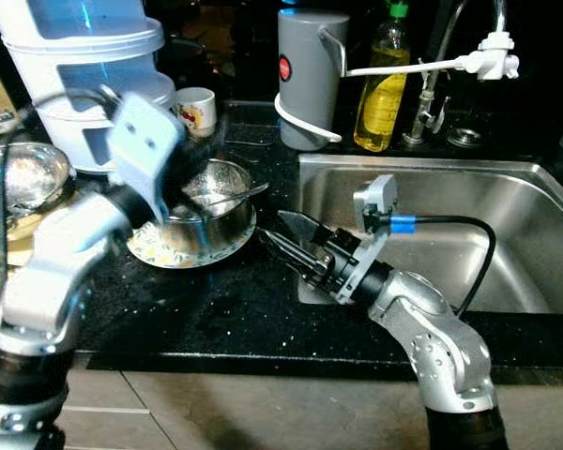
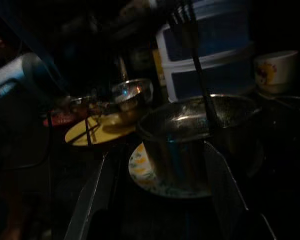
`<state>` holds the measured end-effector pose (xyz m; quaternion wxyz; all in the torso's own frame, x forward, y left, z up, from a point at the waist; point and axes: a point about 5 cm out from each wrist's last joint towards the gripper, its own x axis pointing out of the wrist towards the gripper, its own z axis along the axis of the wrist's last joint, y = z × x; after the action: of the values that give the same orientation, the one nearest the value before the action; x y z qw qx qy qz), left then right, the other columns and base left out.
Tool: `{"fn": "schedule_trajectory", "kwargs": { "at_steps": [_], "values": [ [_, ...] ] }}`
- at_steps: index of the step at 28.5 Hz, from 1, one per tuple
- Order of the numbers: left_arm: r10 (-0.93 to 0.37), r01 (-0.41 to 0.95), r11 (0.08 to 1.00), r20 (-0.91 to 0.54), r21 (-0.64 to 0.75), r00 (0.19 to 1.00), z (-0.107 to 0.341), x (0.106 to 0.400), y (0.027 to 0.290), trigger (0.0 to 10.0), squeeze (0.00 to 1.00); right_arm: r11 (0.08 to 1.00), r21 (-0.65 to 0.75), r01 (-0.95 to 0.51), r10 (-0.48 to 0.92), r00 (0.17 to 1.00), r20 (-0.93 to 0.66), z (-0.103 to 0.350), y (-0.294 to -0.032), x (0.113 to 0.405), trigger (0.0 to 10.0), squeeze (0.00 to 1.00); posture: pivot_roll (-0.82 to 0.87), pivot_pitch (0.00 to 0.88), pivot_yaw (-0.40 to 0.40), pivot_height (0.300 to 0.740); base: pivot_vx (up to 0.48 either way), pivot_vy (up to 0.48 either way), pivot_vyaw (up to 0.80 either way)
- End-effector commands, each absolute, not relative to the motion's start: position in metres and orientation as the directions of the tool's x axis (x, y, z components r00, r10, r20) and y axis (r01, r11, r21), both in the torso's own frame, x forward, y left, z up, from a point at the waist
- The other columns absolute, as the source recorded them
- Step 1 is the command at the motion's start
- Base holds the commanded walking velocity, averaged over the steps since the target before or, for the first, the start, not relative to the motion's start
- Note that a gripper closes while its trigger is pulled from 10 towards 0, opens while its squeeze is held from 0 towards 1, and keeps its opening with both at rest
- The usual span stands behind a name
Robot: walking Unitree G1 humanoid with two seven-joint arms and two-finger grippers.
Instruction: Kitchen organization
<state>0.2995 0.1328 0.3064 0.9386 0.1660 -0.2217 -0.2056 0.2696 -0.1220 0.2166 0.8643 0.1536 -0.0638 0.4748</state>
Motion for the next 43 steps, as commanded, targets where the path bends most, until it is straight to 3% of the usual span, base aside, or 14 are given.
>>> {"fn": "schedule_trajectory", "kwargs": {
  "at_steps": [1,2,5,16,27,28,29,31,32,34,35,36,43],
  "values": [
    [-0.453,0.302,0.872,0.397,0.386,0.799,0.314,0.296,0.134,0.0,0.0,0.518,0.201,-0.832,0.777,0.555,0.297,0.224,-0.126,0.271,10.0,0.0,-0.07,0.0,-0.045,0.74,0.0,0.0,0.0],
    [-0.457,0.322,0.884,0.477,0.34,0.75,0.331,0.291,0.134,0.0,0.0,0.542,0.219,-0.812,0.737,0.584,0.34,0.23,-0.129,0.275,10.0,0.0,-0.07,0.0,-0.044,0.74,0.0,0.0,0.0],
    [-0.469,0.358,0.883,0.519,0.305,0.715,0.341,0.287,0.132,0.0,0.0,0.562,0.233,-0.793,0.705,0.607,0.366,0.234,-0.132,0.278,10.0,0.0,-0.07,0.0,-0.043,0.74,0.0,0.0,0.0],
    [-0.479,0.372,0.878,0.522,0.301,0.706,0.342,0.292,0.129,0.0,0.0,0.595,0.283,-0.753,0.635,0.655,0.409,0.243,-0.141,0.285,10.0,0.0,-0.08,0.0,-0.039,0.74,0.0,0.0,-0.37],
    [-0.543,0.421,0.839,0.487,0.345,0.684,0.331,0.318,0.109,0.0,0.0,0.649,0.273,-0.71,0.597,0.698,0.395,0.242,-0.148,0.291,10.0,0.0,-0.08,0.0,-0.032,0.74,0.0,0.0,-0.59],
    [-0.543,0.427,0.839,0.468,0.337,0.697,0.325,0.324,0.108,3.5,0.0,0.651,0.267,-0.711,0.601,0.697,0.391,0.241,-0.148,0.29,10.0,0.0,-0.09,0.0,-0.029,0.74,0.0,0.0,0.0],
    [-0.543,0.427,0.839,0.468,0.337,0.697,0.325,0.324,0.108,3.5,0.0,0.651,0.267,-0.711,0.601,0.697,0.391,0.241,-0.148,0.29,10.0,0.0,-0.09,0.0,-0.029,0.74,0.0,0.0,0.0],
    [-0.536,0.434,0.844,0.439,0.316,0.721,0.313,0.334,0.106,8.7,0.0,0.65,0.261,-0.714,0.608,0.694,0.385,0.241,-0.146,0.29,10.0,0.0,-0.09,0.0,-0.026,0.74,0.0,0.0,0.0],
    [-0.535,0.444,0.844,0.413,0.301,0.737,0.304,0.339,0.106,10.0,0.0,0.646,0.252,-0.721,0.62,0.688,0.377,0.24,-0.145,0.289,10.0,0.0,-0.09,0.0,-0.026,0.74,0.0,0.0,0.0],
    [-0.536,0.449,0.842,0.374,0.298,0.757,0.292,0.346,0.105,10.0,0.27,0.635,0.234,-0.736,0.647,0.672,0.36,0.238,-0.141,0.286,10.0,0.0,-0.1,0.0,-0.024,0.74,0.0,0.0,0.0],
    [-0.536,0.449,0.842,0.374,0.298,0.757,0.292,0.346,0.105,10.0,0.27,0.635,0.234,-0.736,0.647,0.672,0.36,0.238,-0.141,0.286,10.0,0.0,-0.1,0.0,-0.024,0.74,0.0,0.0,0.0],
    [-0.539,0.459,0.841,0.356,0.288,0.763,0.287,0.349,0.104,10.0,1.0,0.629,0.223,-0.745,0.662,0.663,0.348,0.237,-0.14,0.285,10.0,0.0,-0.1,0.0,-0.02,0.74,0.0,0.0,0.0],
    [-0.58,0.527,0.814,0.364,0.242,0.729,0.282,0.348,0.098,10.0,1.0,0.6,0.196,-0.776,0.712,0.629,0.313,0.233,-0.135,0.279,10.0,0.0,-0.1,0.0,-0.016,0.74,0.0,0.0,0.0]
  ]
}}
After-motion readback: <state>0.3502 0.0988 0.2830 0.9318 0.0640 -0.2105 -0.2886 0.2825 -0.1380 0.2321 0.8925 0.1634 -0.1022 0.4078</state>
